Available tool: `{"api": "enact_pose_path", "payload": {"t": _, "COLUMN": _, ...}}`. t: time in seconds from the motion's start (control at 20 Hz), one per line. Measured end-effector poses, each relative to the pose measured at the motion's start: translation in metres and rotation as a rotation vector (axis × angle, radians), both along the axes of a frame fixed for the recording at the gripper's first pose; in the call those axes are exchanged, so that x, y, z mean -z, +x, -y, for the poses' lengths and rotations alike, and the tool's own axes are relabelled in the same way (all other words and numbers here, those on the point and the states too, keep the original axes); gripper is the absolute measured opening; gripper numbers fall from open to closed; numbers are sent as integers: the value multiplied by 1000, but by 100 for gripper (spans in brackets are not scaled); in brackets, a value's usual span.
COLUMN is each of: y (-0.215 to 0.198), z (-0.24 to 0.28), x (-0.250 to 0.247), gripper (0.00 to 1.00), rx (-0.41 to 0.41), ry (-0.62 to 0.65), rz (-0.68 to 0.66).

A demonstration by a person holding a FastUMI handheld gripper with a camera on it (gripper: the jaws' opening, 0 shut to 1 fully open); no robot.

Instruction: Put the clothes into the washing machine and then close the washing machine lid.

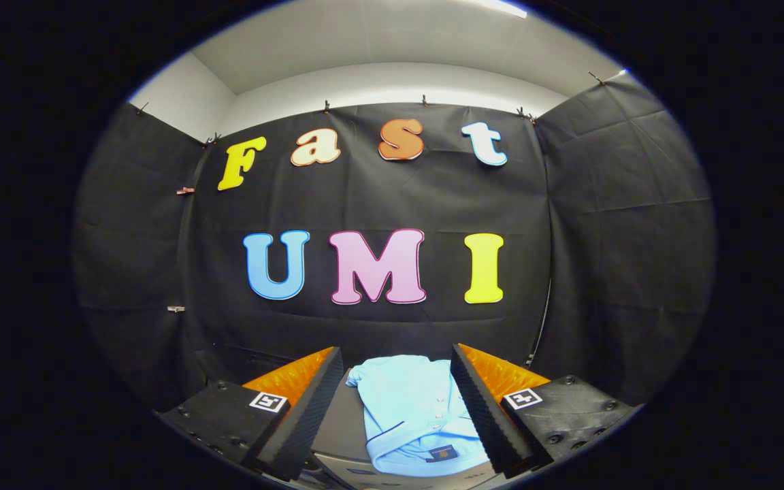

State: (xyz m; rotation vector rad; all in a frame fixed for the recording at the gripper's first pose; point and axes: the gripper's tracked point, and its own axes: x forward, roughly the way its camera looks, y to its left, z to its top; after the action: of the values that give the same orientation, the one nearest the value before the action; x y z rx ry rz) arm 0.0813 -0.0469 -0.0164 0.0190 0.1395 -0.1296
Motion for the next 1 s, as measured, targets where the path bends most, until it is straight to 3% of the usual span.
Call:
{"api": "enact_pose_path", "payload": {"t": 0.6, "y": 93, "z": 43, "x": 66, "gripper": 100, "rx": 37, "ry": 42, "rz": -231}}
{"api": "enact_pose_path", "payload": {"t": 1.0, "y": 132, "z": 67, "x": 132, "gripper": 99, "rx": 54, "ry": 99, "rz": -411}}
